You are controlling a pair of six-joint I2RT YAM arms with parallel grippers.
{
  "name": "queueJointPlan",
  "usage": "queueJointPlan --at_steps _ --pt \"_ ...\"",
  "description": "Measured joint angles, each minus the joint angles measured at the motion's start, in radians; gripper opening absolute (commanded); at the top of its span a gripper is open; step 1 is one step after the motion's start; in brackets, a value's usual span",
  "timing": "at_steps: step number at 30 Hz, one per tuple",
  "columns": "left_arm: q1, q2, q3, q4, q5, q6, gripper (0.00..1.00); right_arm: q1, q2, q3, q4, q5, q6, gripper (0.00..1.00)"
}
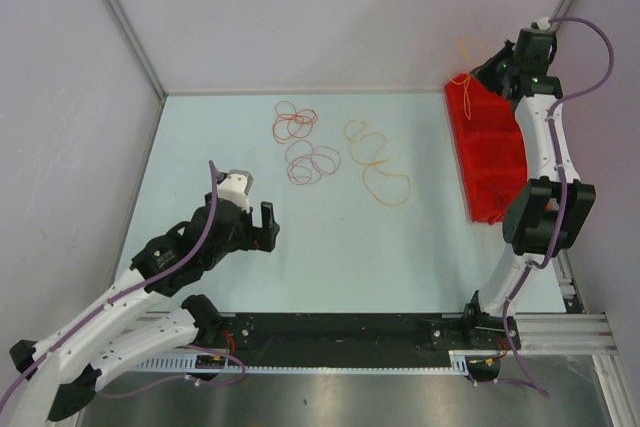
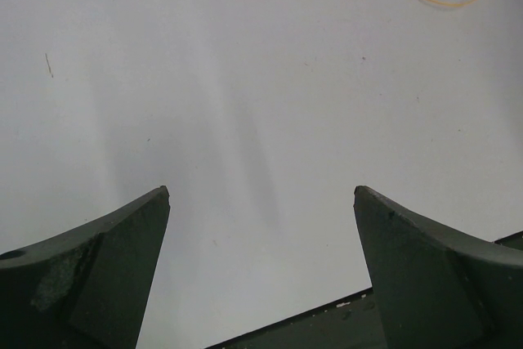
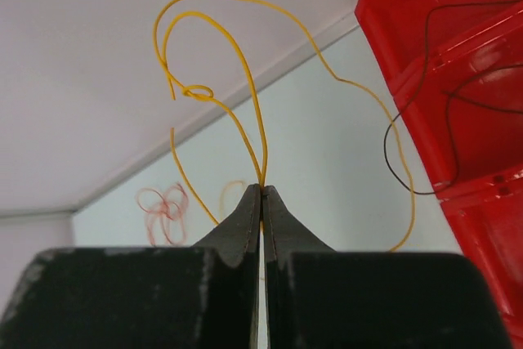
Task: Untangle the cables
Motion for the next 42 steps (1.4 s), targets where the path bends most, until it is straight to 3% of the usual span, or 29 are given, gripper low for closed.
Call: queueJointPlan --at_steps 13,20,28,34,42 --pt "0.005 0.0 0.0 0.0 0.0 0.0 1.0 -0.1 -0.053 -0.362 0.347 -0.026 0.533 0.0" --pt "0.006 0.0 0.0 0.0 0.0 0.0 1.0 -0.133 -0.06 -0.447 0.552 -0.011 0.737 0.0" --pt "0.007 0.0 0.0 0.0 -0.001 0.0 1.0 -0.163 -0.049 -0.538 0.699 -0.012 0.844 0.0" --pt "0.008 0.0 0.0 0.0 -0.001 0.0 1.0 -0.171 -0.045 -0.66 0.734 -0.005 0.847 0.0" --pt "0.008 -0.001 0.0 0.0 -0.001 0.0 1.0 -0.174 -0.03 -0.703 0.748 -0.02 0.846 0.0"
